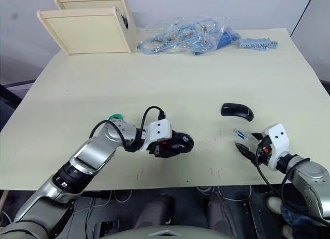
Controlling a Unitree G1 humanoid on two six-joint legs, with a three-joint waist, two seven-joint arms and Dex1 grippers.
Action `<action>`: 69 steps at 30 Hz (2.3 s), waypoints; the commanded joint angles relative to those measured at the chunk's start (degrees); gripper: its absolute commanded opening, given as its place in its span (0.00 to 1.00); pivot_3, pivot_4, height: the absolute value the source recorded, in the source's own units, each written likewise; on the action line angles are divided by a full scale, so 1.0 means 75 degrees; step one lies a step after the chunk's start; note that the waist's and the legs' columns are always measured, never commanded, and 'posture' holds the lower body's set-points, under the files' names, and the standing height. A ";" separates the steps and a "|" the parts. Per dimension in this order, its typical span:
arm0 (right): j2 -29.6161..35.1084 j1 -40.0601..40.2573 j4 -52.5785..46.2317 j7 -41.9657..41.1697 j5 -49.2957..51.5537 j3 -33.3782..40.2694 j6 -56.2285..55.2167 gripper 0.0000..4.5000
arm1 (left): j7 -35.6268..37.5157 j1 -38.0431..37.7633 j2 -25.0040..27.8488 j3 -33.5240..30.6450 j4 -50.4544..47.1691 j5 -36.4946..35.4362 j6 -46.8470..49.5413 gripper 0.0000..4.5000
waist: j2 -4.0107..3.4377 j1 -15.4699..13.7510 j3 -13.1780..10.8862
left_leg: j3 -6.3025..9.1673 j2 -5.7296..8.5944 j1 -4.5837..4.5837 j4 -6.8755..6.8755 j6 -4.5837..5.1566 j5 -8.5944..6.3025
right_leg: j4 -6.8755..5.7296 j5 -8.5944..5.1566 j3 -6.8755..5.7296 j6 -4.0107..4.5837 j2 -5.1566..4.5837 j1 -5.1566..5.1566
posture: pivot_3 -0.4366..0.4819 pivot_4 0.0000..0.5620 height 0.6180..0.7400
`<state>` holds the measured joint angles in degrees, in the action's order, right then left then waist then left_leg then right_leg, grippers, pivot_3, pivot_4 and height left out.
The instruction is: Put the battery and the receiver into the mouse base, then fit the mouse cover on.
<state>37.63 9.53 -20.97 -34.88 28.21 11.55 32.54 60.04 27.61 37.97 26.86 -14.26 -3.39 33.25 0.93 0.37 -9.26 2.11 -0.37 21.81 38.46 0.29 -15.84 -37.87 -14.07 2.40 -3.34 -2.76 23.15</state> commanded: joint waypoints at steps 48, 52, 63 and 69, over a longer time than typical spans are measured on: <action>0.2016 -0.1483 -0.3962 0.0036 0.0745 -0.0188 0.3775 0.02 | 0.0180 -0.0003 -0.0159 0.0208 0.0158 0.0229 -0.0055 0.66 | -0.0001 0.0012 0.0009 | 0.0011 0.0005 0.0005 0.0003 0.0001 -0.0001 | 0.0001 -0.0002 -0.0008 -0.0004 -0.0005 -0.0002 | 0.48 0.27 1.00; 0.1659 -0.3698 -0.4114 0.0224 0.1967 -0.1108 0.5923 0.02 | 0.0255 0.0047 -0.0140 0.0248 0.0162 0.0276 -0.0040 0.66 | 0.0002 0.0041 0.0005 | 0.0016 0.0004 0.0010 0.0003 0.0001 -0.0001 | 0.0005 -0.0001 -0.0014 -0.0003 -0.0004 -0.0001 | 0.48 0.27 1.00; -0.0249 -0.5915 -0.3100 0.1752 0.2708 -0.2828 0.7995 0.02 | 0.0304 -0.0007 -0.0096 0.0238 -0.0004 0.0300 0.0119 0.66 | 0.0005 0.0049 0.0005 | 0.0091 0.0010 0.0025 0.0003 0.0002 0.0000 | 0.0004 -0.0001 -0.0057 0.0001 -0.0012 0.0003 | 0.48 0.27 1.00; -0.0548 -0.5982 -0.2463 0.2595 0.2875 -0.3246 0.7995 0.02 | 0.0297 -0.0011 -0.0110 0.0236 -0.0032 0.0287 0.0189 0.66 | 0.0005 0.0056 0.0005 | 0.0102 0.0011 0.0028 0.0003 0.0002 0.0000 | 0.0004 -0.0001 -0.0063 0.0001 -0.0012 0.0003 | 0.48 0.27 1.00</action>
<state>33.55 -34.44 -39.00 -16.63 48.93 -13.02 92.14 62.03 28.46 36.96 27.00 -14.02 -1.83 34.10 0.97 0.79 -9.23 2.88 -0.29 22.02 38.48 0.31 -15.84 -37.84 -14.08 1.92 -3.32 -2.86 23.17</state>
